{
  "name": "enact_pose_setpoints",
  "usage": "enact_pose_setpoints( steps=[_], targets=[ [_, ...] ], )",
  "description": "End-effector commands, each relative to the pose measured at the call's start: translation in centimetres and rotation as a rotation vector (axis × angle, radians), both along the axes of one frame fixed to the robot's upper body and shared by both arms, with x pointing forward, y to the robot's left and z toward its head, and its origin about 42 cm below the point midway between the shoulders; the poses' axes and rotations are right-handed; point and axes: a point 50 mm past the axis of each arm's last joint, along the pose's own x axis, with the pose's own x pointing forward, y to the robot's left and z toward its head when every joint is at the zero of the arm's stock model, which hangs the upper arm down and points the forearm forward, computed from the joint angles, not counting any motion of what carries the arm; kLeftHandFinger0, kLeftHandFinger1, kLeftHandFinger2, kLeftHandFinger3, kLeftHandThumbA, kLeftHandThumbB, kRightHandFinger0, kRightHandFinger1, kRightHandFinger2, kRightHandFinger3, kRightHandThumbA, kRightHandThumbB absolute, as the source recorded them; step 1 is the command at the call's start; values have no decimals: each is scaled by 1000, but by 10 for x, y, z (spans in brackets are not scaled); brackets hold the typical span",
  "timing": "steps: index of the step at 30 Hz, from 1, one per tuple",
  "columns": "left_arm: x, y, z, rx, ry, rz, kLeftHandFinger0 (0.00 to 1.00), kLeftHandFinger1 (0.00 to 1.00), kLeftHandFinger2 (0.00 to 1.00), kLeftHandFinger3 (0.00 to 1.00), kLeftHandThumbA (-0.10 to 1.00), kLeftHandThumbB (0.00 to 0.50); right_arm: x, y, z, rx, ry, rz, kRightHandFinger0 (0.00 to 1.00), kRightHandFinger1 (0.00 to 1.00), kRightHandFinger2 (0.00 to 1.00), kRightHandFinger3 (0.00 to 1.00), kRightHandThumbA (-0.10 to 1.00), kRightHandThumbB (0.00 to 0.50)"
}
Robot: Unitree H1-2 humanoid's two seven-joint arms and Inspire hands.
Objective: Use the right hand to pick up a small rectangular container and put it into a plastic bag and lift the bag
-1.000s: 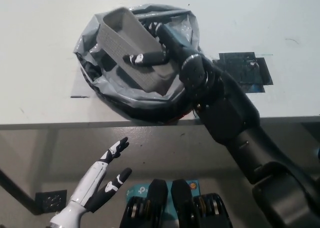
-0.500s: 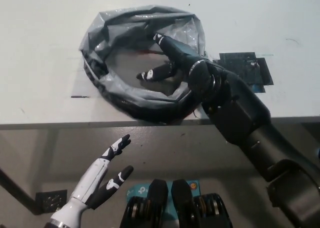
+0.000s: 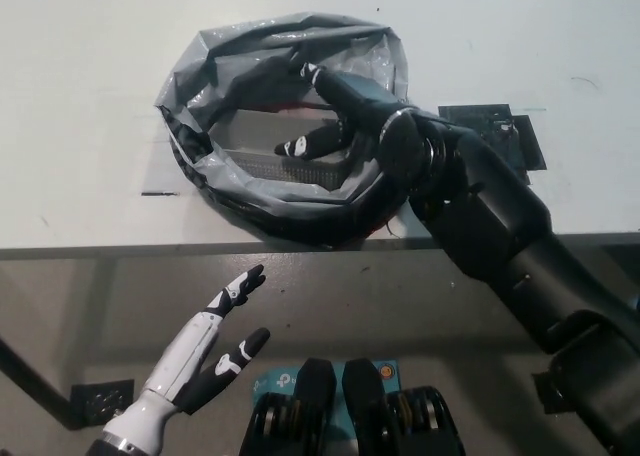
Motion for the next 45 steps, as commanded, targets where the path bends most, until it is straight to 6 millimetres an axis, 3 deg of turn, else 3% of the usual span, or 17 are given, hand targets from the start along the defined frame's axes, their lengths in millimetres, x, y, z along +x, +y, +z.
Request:
enact_pose_setpoints(
  steps=[1, 7, 10, 13, 21, 32, 36, 39, 45],
  targets=[
    [2, 2, 8, 4, -38, -14, 1000, 1000, 1000, 1000, 943, 258, -7, 4, 84, 126, -262, 76, 1000, 1000, 1000, 1000, 898, 435],
    [1, 1, 7, 1, -36, -15, 1000, 1000, 1000, 1000, 957, 262, -24, -2, 142, 264, -406, 120, 1000, 1000, 1000, 1000, 946, 456],
    [1, 1, 6, -3, -39, -22, 1000, 1000, 1000, 1000, 954, 251, -28, -6, 157, 294, -464, 133, 1000, 1000, 1000, 1000, 956, 469],
    [2, 1, 7, 6, -41, -24, 1000, 1000, 1000, 1000, 959, 249, -27, -11, 160, 298, -478, 117, 1000, 1000, 1000, 1000, 936, 460],
    [0, 1, 7, 3, -31, -19, 1000, 1000, 1000, 1000, 953, 252, -6, -29, 136, 258, -431, 7, 1000, 1000, 1000, 1000, 938, 476],
    [-2, -1, 3, -11, -22, -15, 1000, 1000, 1000, 1000, 936, 258, 20, -47, 86, 183, -327, -115, 1000, 1000, 1000, 1000, 882, 436],
    [-4, -1, 2, 0, -21, -7, 1000, 1000, 1000, 1000, 967, 266, 23, -50, 78, 163, -332, -141, 1000, 1000, 1000, 1000, 905, 465],
    [-5, 0, 1, -8, -20, -10, 1000, 1000, 1000, 1000, 946, 260, 26, -54, 76, 160, -333, -158, 1000, 1000, 1000, 1000, 878, 434],
    [-7, 0, -1, -18, -14, -5, 1000, 1000, 1000, 1000, 935, 261, 29, -61, 71, 175, -316, -178, 1000, 1000, 1000, 1000, 871, 445]
  ],
)
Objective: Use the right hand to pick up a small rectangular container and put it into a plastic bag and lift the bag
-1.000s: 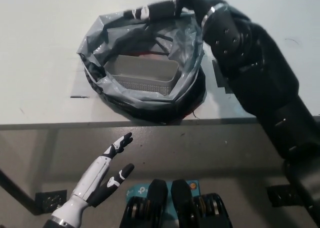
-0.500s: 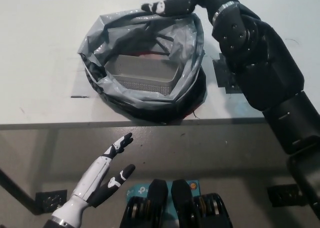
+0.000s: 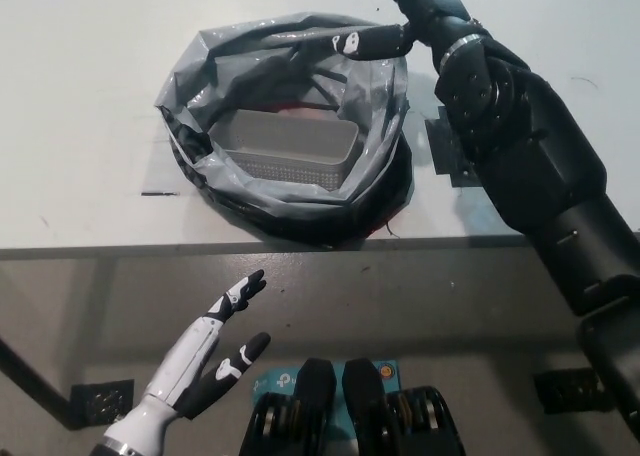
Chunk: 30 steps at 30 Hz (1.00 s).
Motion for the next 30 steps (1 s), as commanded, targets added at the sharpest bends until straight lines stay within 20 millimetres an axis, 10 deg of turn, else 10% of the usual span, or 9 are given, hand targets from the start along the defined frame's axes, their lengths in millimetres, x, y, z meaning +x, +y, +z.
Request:
enact_pose_setpoints(
  steps=[1, 30],
  targets=[
    [-4, -1, 3, -11, -31, -3, 1000, 1000, 1000, 1000, 947, 266, 3, -8, 23, 1, -103, -20, 1000, 1000, 1000, 1000, 890, 456],
    [-6, 0, 2, -9, -35, 2, 1000, 1000, 1000, 1000, 952, 265, 21, -13, -20, 35, 92, -96, 1000, 1000, 1000, 1000, 889, 486]
  ],
)
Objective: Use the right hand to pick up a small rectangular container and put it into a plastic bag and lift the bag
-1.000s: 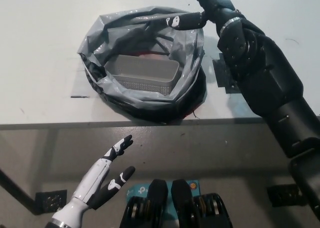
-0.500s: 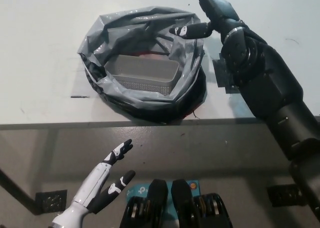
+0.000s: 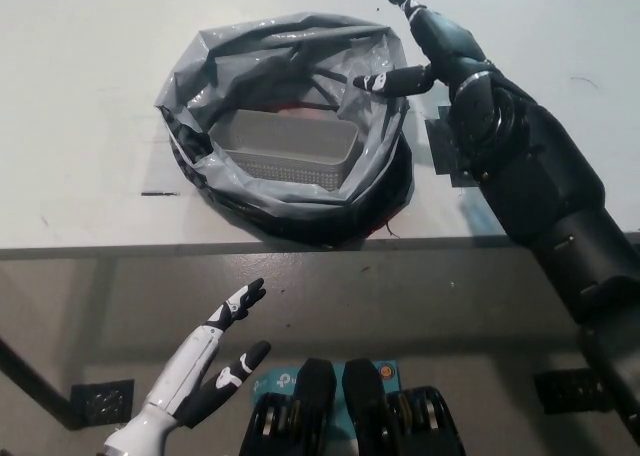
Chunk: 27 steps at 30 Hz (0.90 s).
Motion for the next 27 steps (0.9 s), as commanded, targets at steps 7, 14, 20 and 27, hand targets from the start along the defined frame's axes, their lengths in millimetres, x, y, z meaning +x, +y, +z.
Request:
enact_pose_setpoints(
  steps=[7, 14, 20, 27],
  targets=[
    [-2, 0, 6, -12, -43, 0, 1000, 1000, 1000, 1000, 938, 260, 8, 12, 21, 128, 25, -14, 1000, 1000, 1000, 1000, 847, 476],
    [-2, 0, 6, -13, -45, 3, 1000, 1000, 1000, 1000, 945, 269, 11, 18, 8, 288, 171, -39, 1000, 1000, 1000, 1000, 806, 438],
    [-1, 0, 7, -14, -45, 0, 1000, 1000, 1000, 1000, 944, 264, 13, 20, 2, 469, 305, -71, 1000, 1000, 1000, 1000, 777, 447],
    [0, 0, 7, -13, -49, 3, 1000, 1000, 1000, 1000, 943, 269, 16, 17, -2, 710, 396, -116, 737, 1000, 1000, 1000, 670, 390]
  ],
)
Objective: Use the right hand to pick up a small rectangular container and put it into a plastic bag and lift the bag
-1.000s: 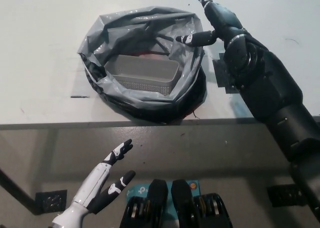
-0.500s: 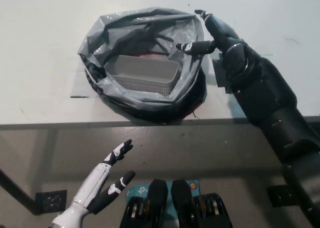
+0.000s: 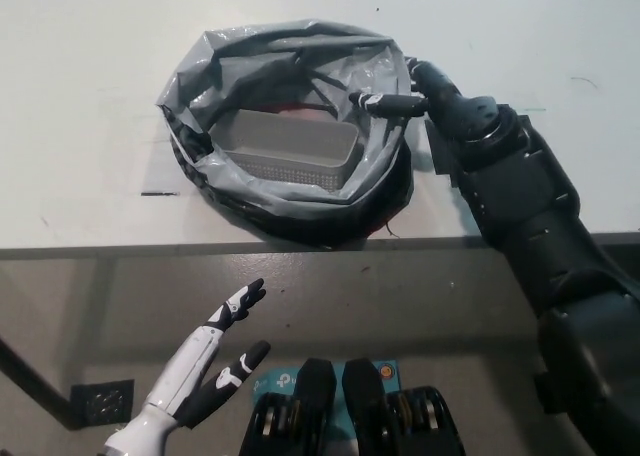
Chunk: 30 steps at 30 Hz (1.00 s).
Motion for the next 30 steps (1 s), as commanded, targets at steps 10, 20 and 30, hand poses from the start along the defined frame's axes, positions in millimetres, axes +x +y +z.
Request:
enact_pose_setpoints(
  steps=[10, 20, 30],
  targets=[
    [2, 0, 7, -8, -55, 5, 1000, 1000, 1000, 1000, 937, 265, 15, 7, 63, 488, -97, -217, 0, 55, 360, 369, 323, 277],
    [2, -1, 8, -10, -49, 5, 1000, 1000, 1000, 1000, 923, 263, 12, 18, 90, 564, -131, -198, 0, 292, 660, 528, 288, 248],
    [5, 1, 9, -6, -52, 4, 1000, 1000, 1000, 1000, 922, 264, 3, 37, 118, 685, -143, -139, 0, 268, 732, 533, 70, 226]
  ],
)
